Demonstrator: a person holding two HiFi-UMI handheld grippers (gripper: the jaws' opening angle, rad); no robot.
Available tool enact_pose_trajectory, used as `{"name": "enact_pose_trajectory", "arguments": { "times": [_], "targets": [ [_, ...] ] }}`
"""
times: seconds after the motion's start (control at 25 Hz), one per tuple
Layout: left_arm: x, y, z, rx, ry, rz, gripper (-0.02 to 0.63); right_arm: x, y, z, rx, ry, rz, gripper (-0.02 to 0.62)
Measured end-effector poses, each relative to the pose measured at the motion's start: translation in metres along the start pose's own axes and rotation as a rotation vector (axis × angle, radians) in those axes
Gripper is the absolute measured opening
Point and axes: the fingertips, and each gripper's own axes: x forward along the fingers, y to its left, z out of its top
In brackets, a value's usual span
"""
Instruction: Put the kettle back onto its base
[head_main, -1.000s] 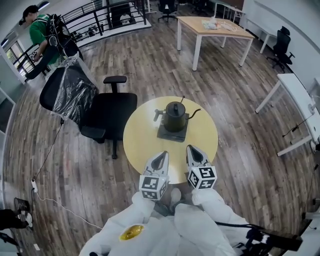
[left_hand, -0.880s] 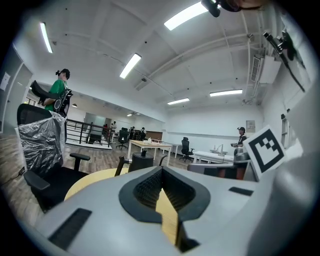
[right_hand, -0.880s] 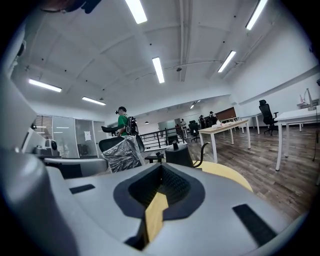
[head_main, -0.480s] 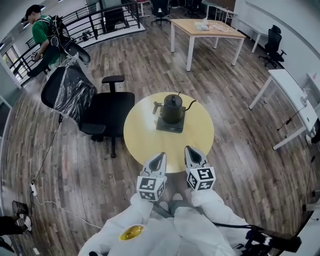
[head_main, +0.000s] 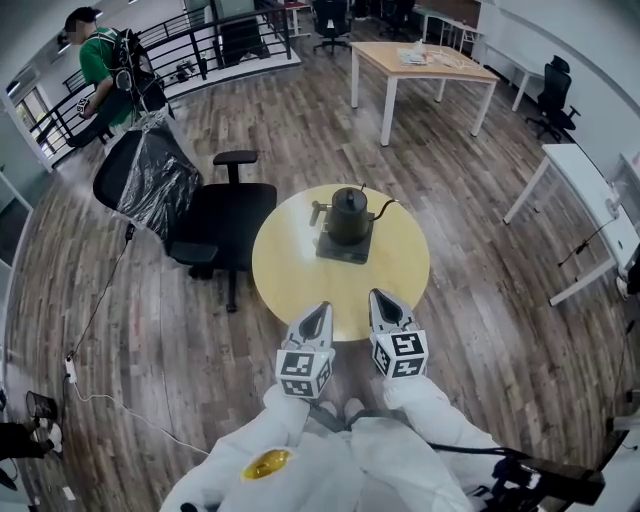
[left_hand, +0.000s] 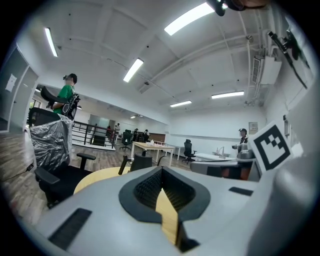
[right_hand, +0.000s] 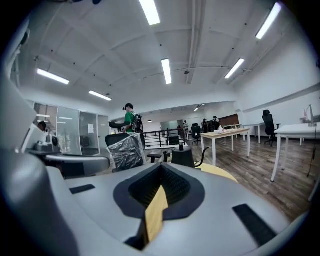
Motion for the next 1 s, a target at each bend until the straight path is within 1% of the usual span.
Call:
{"name": "enact_pose_trajectory", "arguments": {
  "times": [0.08,0.28,0.48,0.76,1.0],
  "targets": [
    [-0.001,0.001,0.001,-0.002,-0.005,0.008,0.000,-0.002,0.000,-0.002,-0.020,0.011,-0.005,0.011],
    [-0.005,-0.005,0.005,-0.002,-0.014,0.011,0.000,-0.006,0.000,-0.002,0.003,0.011,0.001,0.012],
    [-0.008,-0.008,0.005,0.011,-0.007,0.012,0.000,-0.010,0.002,0.002,0.037,-0.018,0.004,0.012],
    [-0.009,-0.002,0.003,0.008,-0.009,0.025,0.000,-0.012,0.002,-0.005,0.020,-0.006,0.002,0.011],
    [-0.007,-0.008,0.009,0.016,-0.015,0.017,0.000,-0.015,-0.001,-0.002,0.017,-0.010,0.005,0.012]
  ]
}}
